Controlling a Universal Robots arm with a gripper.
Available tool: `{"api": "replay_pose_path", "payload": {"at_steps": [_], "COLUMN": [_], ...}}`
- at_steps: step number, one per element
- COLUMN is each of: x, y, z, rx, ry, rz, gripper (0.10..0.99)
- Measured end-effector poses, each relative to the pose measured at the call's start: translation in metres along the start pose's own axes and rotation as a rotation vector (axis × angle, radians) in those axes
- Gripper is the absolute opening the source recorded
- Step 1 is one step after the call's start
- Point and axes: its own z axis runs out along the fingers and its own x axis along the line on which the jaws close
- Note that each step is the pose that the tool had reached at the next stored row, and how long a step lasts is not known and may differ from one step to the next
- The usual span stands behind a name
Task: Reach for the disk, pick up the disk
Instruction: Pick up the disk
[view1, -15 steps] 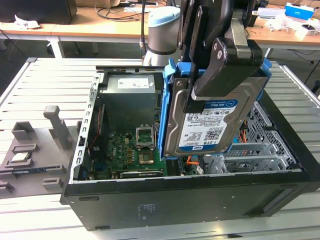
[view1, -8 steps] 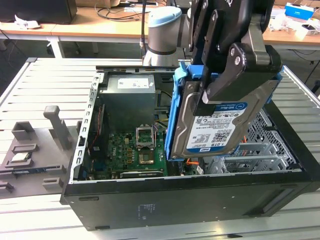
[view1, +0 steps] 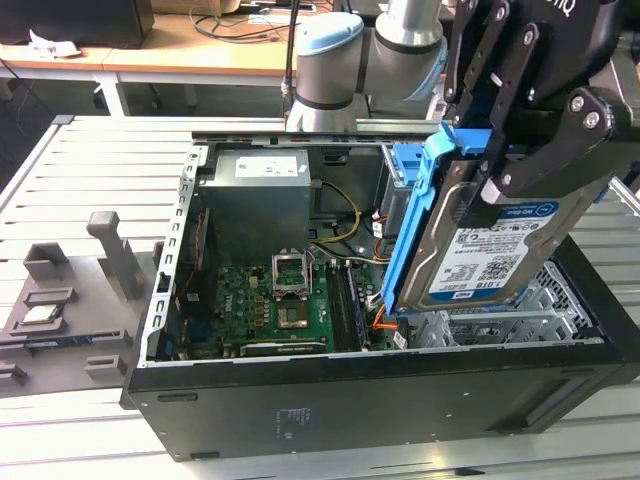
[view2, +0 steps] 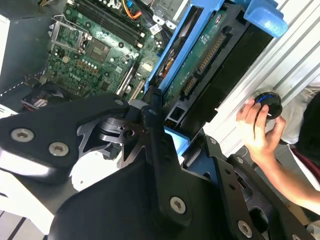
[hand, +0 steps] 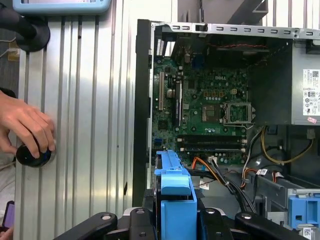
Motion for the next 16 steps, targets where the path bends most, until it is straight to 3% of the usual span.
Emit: {"api": "replay_pose_path", "payload": {"at_steps": [9, 16], "x": [0.0004, 0.0007], "y": [-0.0167, -0.0253], "z": [-0.0007, -0.001], "rx": [0.0, 0.0], "ry": [0.0, 0.0], "rz": [0.0, 0.0], "gripper": [0.369, 0.369]}}
